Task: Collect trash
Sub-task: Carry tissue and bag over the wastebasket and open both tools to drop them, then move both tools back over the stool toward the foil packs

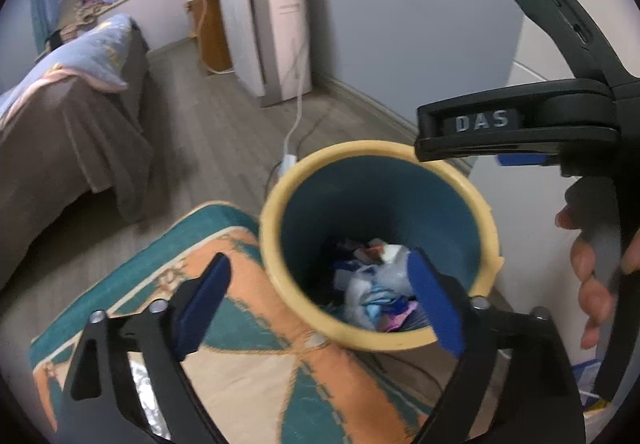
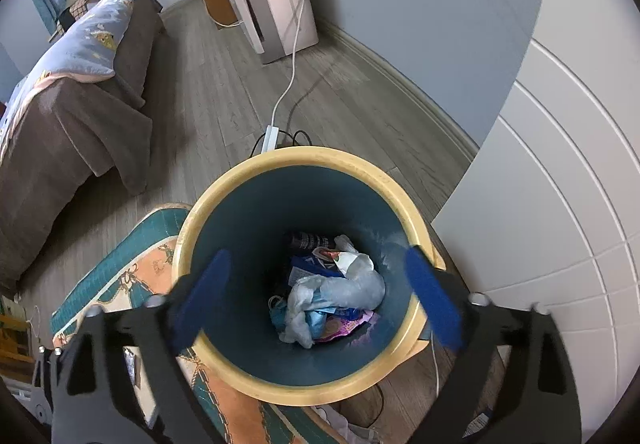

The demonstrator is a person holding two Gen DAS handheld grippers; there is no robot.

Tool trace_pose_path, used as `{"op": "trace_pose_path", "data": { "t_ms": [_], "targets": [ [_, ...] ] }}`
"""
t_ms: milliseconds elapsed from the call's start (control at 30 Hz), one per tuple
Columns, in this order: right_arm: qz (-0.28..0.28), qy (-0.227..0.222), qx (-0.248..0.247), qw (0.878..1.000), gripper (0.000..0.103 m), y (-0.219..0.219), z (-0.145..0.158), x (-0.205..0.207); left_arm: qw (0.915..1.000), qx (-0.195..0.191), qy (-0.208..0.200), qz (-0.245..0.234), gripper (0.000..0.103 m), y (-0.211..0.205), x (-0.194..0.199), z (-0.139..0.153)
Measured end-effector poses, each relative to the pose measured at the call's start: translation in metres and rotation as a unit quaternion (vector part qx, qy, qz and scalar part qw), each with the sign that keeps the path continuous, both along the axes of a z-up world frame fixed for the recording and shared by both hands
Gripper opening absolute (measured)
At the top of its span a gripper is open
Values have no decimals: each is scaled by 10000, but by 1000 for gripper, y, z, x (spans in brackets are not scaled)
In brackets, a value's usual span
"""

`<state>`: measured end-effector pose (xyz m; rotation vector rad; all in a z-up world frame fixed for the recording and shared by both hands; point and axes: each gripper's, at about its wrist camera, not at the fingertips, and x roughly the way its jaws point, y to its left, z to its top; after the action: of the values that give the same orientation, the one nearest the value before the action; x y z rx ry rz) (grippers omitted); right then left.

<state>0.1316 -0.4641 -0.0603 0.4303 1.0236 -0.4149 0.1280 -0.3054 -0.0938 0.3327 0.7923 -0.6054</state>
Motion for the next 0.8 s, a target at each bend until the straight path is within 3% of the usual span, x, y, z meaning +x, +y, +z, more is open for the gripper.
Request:
{"op": "trace_pose_path", "data": {
  "t_ms": [167, 533, 800],
  "targets": [
    [215, -2, -75, 9997, 97, 22, 6, 8, 9994, 83, -44, 348, 95, 31, 4, 5],
    [846, 54, -363, 9957, 97, 81, 12, 24, 9917, 283, -62, 1253, 96, 151, 16, 20],
    [1519, 345, -215, 9876, 97, 137, -7, 25, 9826, 111, 225, 1838, 97, 214, 17, 2]
  ]
}}
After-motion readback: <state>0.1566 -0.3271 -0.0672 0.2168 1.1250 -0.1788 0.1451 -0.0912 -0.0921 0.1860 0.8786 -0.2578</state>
